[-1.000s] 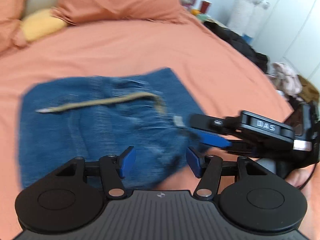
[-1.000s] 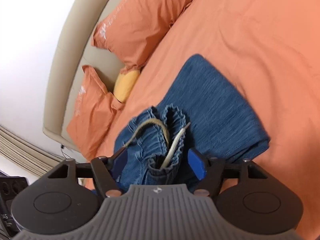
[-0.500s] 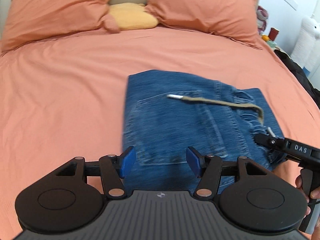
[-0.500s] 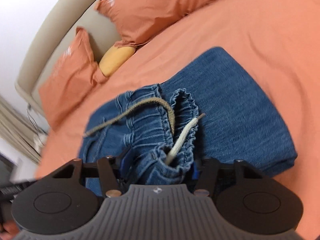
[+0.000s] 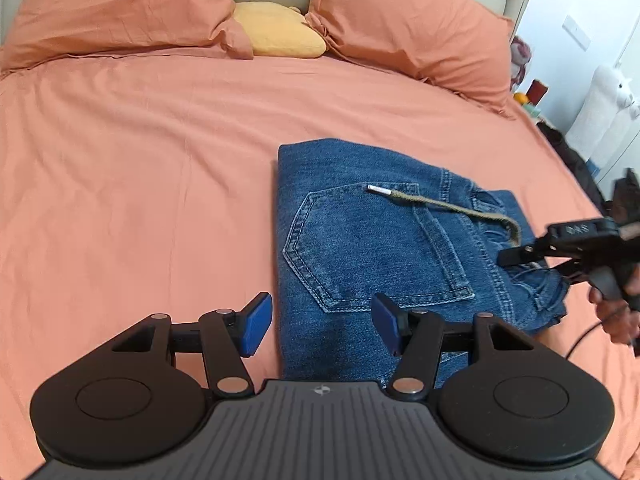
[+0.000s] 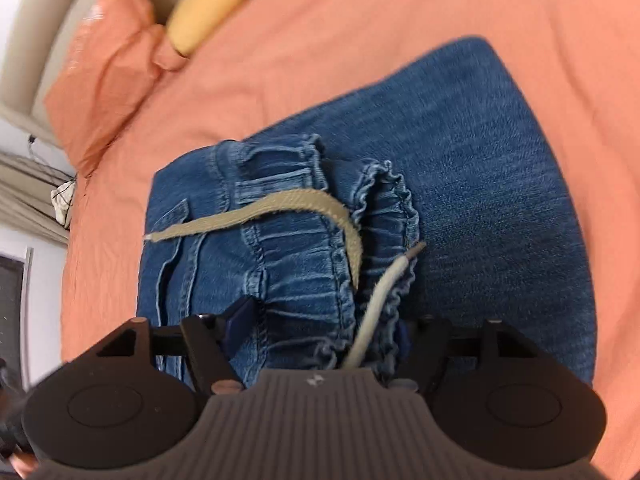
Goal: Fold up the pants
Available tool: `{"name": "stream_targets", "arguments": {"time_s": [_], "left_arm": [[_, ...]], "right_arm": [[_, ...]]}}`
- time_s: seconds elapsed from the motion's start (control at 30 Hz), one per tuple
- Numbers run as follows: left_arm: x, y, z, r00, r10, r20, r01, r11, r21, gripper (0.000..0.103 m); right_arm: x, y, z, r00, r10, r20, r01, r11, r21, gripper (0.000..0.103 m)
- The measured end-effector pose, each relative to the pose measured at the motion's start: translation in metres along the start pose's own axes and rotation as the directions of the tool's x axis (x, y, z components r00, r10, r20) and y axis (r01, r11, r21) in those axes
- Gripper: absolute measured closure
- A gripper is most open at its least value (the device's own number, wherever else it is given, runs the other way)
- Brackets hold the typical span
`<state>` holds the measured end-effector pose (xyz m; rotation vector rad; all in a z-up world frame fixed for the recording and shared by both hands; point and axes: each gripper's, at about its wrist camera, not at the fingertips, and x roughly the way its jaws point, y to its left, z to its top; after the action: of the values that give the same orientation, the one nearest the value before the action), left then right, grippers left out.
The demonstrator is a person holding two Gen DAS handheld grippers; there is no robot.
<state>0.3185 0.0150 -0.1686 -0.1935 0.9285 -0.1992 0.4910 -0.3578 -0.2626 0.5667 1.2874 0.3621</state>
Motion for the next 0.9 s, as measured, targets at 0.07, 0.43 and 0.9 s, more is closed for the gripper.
{"name": "stream_targets", "arguments": {"time_s": [0.07, 0.43, 0.9], "left_arm": [[-0.002, 0.004, 0.001, 1.0, -0.008, 0.001, 0.008, 1.0, -0.007, 0.036], [0.0, 0.029, 0.002, 1.0, -0.015, 0.005, 0.015, 0.998, -0.063, 0.037], [0.01, 0.033, 0.009, 0.998, -0.049, 0.036, 0.053, 0.992, -0.117, 0.041]], "right_arm": [[0.002, 0.005, 0.007, 0.999, -0.028, -0.023, 0.029, 0.999, 0.016, 0.042], [-0.032, 0.155, -0.007, 0.921, -0.382, 0.071, 0.361, 0.772, -0.524, 0.091], [-0.116, 0.184, 0.028, 0.932, -0.287, 0.221, 0.361, 0.774, -0.519, 0.093]]}}
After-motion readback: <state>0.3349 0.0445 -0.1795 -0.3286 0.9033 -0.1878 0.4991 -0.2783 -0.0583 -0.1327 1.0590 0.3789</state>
